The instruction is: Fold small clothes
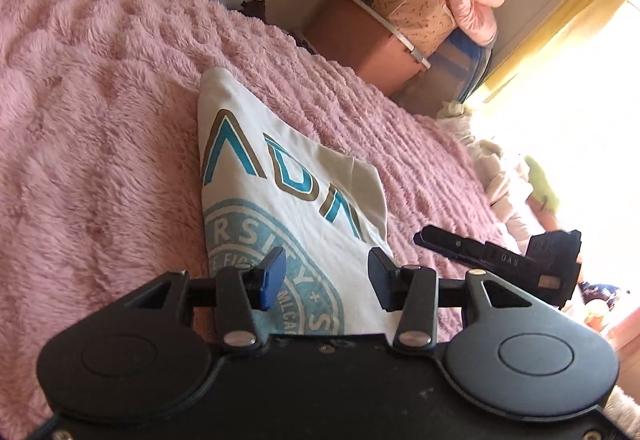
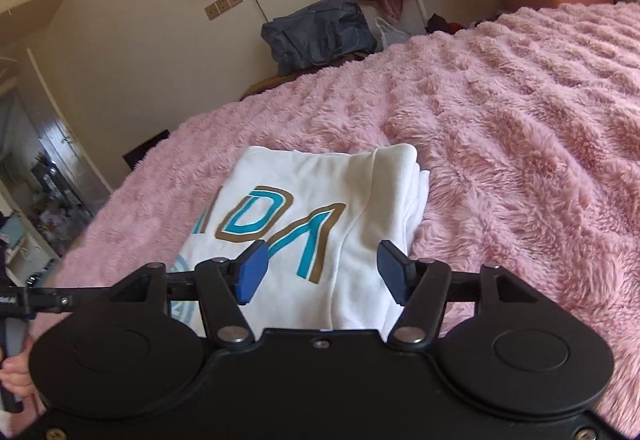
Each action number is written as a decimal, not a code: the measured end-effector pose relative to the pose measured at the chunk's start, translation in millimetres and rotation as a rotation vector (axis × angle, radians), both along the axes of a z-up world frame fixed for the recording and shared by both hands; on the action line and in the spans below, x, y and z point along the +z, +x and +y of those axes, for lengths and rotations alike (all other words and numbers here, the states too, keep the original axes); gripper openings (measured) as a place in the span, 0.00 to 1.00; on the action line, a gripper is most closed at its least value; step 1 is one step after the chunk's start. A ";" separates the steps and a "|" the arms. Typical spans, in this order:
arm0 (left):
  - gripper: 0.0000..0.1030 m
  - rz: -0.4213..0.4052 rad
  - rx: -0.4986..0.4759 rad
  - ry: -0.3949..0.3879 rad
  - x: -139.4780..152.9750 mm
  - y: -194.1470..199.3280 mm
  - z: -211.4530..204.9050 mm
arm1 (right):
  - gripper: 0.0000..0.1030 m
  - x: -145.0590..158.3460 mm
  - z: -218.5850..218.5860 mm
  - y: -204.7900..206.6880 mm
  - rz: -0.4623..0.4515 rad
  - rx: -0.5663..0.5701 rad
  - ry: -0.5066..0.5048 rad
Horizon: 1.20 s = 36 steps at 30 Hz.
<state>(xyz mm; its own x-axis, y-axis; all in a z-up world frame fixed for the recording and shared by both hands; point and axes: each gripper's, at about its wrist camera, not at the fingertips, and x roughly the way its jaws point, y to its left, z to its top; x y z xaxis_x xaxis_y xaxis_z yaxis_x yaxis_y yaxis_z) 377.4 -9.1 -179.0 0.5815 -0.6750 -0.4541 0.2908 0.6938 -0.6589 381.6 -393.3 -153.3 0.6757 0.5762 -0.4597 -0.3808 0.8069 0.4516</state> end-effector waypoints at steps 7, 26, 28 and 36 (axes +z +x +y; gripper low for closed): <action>0.48 0.192 0.014 -0.195 -47.9 46.7 48.0 | 0.64 -24.8 -48.1 8.7 0.155 0.057 0.199; 0.51 0.340 -0.086 -0.302 -100.9 117.8 15.5 | 0.72 -85.0 -30.9 63.3 0.359 0.165 0.402; 0.51 0.359 -0.095 -0.313 -104.1 127.8 8.7 | 0.73 -86.3 -27.2 69.4 0.359 0.179 0.433; 0.47 0.361 -0.096 -0.348 -106.9 138.6 -9.3 | 0.65 -86.4 -5.4 81.0 0.364 0.156 0.419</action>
